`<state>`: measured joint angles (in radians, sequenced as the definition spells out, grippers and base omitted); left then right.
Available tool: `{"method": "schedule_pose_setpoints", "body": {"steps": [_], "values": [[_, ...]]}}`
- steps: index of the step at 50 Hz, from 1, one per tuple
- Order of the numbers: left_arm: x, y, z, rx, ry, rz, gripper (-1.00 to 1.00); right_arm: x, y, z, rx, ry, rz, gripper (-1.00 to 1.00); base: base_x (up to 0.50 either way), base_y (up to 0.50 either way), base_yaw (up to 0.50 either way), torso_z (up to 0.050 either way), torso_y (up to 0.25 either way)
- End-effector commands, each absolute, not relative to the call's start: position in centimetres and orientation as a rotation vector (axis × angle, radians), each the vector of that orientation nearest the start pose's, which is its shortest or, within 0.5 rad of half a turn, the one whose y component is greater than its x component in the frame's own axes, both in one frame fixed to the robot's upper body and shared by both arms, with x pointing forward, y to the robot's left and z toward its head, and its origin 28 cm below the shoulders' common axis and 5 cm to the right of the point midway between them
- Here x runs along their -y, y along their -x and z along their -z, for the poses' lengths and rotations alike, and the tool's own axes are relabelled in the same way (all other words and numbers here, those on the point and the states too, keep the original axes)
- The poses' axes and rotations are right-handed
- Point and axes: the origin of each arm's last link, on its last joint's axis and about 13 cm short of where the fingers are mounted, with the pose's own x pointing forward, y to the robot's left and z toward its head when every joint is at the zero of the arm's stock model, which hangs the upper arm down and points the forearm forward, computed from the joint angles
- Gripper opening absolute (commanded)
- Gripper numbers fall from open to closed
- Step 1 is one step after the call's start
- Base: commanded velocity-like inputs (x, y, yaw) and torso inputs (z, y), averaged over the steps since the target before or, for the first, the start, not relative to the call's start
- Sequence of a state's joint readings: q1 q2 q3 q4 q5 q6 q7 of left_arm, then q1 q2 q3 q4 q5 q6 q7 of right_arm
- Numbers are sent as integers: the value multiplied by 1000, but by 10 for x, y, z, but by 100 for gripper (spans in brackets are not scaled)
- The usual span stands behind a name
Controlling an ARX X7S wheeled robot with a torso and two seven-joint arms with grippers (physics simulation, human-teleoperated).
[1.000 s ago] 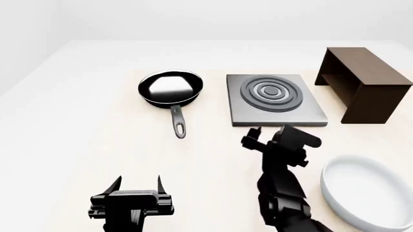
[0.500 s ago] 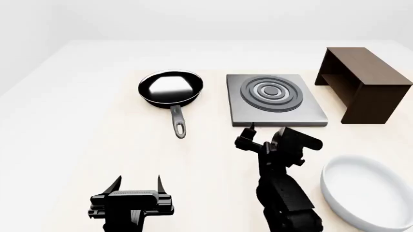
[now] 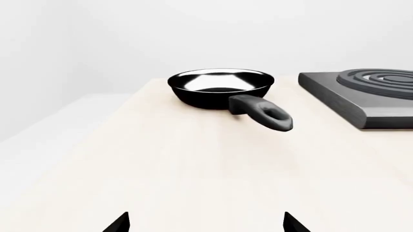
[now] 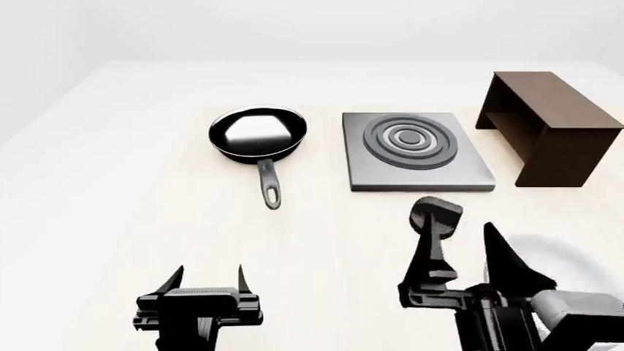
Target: Turn on the stove.
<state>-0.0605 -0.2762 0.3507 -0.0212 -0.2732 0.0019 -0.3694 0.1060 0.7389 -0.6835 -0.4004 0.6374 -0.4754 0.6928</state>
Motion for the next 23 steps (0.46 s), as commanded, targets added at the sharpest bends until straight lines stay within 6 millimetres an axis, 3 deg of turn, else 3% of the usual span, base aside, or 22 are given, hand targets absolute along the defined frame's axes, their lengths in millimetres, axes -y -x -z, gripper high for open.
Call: {"method": "schedule_pose_setpoints", "body": {"steps": [1, 3, 5, 7, 23], "values": [[-204, -212, -11, -20, -10, -30, 100, 133, -67, -136, 683, -336, -256, 100, 0, 0, 0, 0, 0], [-204, -212, -12, -19, -10, -31, 100, 130, -48, -150, 783, -351, -318, 100, 0, 0, 0, 0, 0], [-204, -211, -12, -19, -10, -32, 100, 134, -42, -151, 801, -416, -190, 100, 0, 0, 0, 0, 0], [-204, -211, -12, -17, -10, -32, 100, 134, -42, -152, 870, -338, -367, 100, 0, 0, 0, 0, 0], [-205, -211, -11, -20, -4, -36, 100, 136, -43, -160, 907, -327, -407, 100, 0, 0, 0, 0, 0]]}}
